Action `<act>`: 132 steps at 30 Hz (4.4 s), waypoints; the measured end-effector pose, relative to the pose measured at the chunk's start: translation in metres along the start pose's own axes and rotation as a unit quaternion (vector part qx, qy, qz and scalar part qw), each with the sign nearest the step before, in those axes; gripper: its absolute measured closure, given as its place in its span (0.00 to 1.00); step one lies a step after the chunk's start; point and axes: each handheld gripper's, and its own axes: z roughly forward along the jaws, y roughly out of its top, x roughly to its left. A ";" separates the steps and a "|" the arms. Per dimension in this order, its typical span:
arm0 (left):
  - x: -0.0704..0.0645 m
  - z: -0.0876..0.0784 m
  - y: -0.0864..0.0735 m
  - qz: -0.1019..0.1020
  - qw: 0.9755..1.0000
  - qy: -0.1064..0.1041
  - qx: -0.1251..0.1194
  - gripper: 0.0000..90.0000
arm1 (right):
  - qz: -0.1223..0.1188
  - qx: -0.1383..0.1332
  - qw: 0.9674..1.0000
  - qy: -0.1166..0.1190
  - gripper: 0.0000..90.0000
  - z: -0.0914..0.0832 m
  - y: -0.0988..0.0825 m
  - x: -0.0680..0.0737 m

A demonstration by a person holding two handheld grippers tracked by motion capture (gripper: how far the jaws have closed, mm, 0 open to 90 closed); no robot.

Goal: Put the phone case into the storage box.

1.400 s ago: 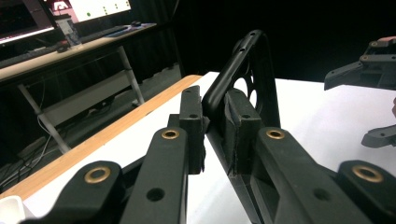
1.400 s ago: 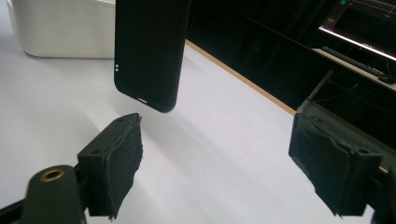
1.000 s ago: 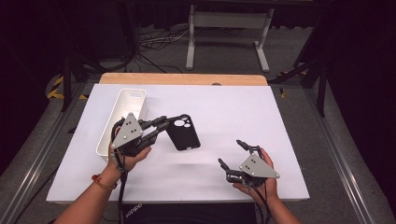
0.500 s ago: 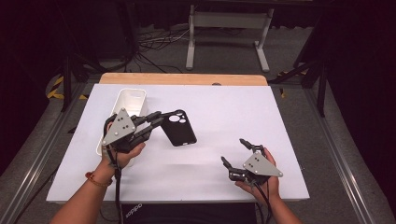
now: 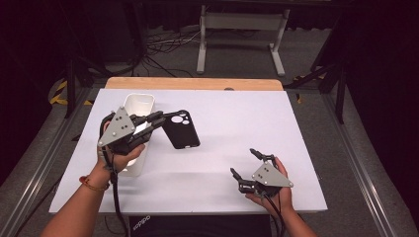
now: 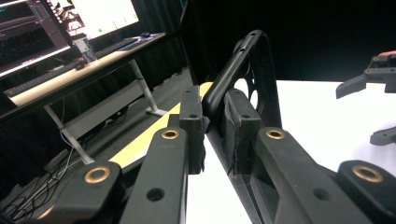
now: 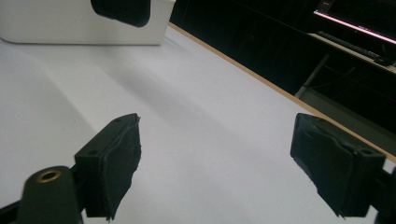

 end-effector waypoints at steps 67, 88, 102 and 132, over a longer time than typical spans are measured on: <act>0.079 -0.047 -0.001 0.004 0.995 0.093 0.044 0.89 | 0.022 -0.002 1.000 -0.019 0.19 -0.004 -0.001 -0.012; 0.101 -0.057 -0.005 -0.006 0.991 0.119 0.053 0.89 | 0.025 0.001 0.999 -0.024 0.19 -0.002 -0.001 -0.013; 0.122 -0.051 -0.019 -0.019 0.988 0.132 0.071 0.89 | 0.027 0.007 0.999 -0.017 0.17 0.003 -0.002 -0.013; 0.156 0.008 -0.064 -0.024 0.984 0.124 0.123 0.89 | 0.056 0.020 0.998 0.006 0.17 0.013 -0.002 -0.018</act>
